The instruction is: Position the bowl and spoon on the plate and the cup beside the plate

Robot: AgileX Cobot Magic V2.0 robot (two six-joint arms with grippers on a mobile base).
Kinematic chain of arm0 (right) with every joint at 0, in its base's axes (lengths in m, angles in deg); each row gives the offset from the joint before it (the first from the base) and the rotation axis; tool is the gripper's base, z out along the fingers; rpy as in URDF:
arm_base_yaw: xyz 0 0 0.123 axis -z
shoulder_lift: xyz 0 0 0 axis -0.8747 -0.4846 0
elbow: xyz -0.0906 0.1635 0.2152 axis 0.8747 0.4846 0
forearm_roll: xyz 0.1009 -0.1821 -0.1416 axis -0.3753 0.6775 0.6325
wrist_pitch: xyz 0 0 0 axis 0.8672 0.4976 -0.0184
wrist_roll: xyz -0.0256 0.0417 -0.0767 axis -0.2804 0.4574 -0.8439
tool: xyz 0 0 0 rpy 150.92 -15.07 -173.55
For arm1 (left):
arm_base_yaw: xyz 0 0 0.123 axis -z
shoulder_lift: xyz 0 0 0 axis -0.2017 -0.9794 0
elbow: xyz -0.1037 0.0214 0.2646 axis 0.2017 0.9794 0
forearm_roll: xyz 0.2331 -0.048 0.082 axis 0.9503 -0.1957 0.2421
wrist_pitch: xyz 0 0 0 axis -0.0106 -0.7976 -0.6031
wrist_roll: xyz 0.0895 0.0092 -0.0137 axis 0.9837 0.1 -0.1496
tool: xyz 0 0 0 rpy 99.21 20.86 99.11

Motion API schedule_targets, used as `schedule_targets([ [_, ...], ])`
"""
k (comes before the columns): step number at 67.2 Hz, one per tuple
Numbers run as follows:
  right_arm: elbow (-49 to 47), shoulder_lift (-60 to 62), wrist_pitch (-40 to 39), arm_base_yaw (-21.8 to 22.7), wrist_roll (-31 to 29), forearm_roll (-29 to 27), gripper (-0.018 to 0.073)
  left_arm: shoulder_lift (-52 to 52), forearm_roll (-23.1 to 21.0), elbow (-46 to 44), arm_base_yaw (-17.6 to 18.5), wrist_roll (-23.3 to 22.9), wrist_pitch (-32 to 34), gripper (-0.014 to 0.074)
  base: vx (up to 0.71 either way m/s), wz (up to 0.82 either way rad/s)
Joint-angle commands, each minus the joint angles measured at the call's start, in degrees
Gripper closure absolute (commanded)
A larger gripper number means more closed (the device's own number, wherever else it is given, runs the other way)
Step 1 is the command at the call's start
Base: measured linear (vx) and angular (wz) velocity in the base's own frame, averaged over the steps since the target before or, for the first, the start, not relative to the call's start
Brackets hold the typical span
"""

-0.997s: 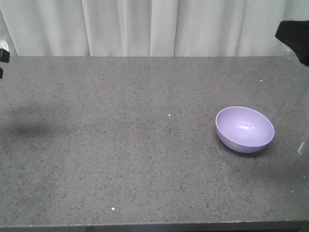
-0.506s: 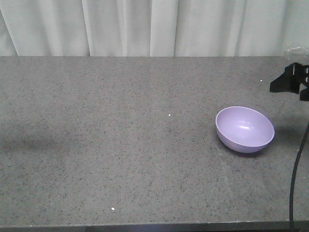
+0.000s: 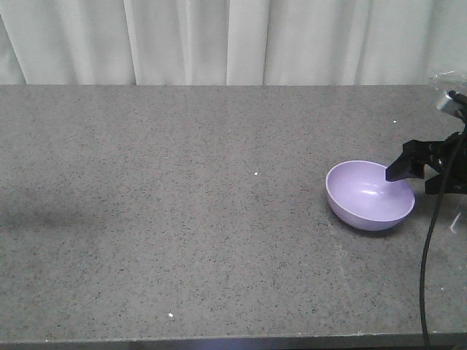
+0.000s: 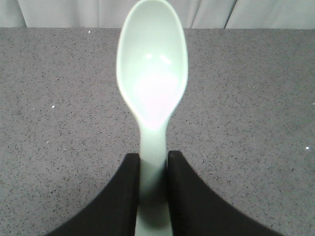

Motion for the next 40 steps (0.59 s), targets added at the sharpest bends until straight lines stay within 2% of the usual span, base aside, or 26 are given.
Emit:
schedule_targets([
  [1,-1.9,0.9,0.5,0.1,-1.4,-2.2,-0.0032,1.6,-1.9,-1.5,0.1,0.1,3.1,0.0604,0.0,0.0],
  [12,-1.9,-1.1,1.5,0.1,-1.7,-2.2,-0.0024,1.6,-1.9,-1.5,0.1,0.1,3.1,0.0604,0.0,0.0],
  [20,-1.9,-1.4,2.2,0.1,-1.9,-2.2,0.0031,1.6,-1.9,-1.5,0.1,0.1,3.1,0.0604,0.0,0.0],
  [25,-1.9,-1.5,2.3,0.1,-1.9,-2.2,0.0109,1.6,-1.9,-1.5,0.1,0.1,3.1,0.0604,0.0,0.0],
  [40,-1.9,-1.5,2.4,0.1,-1.5,-2.2,0.0494,1.6,-1.8,-1.5,0.1,0.1,3.2,0.0604,0.0,0.0],
])
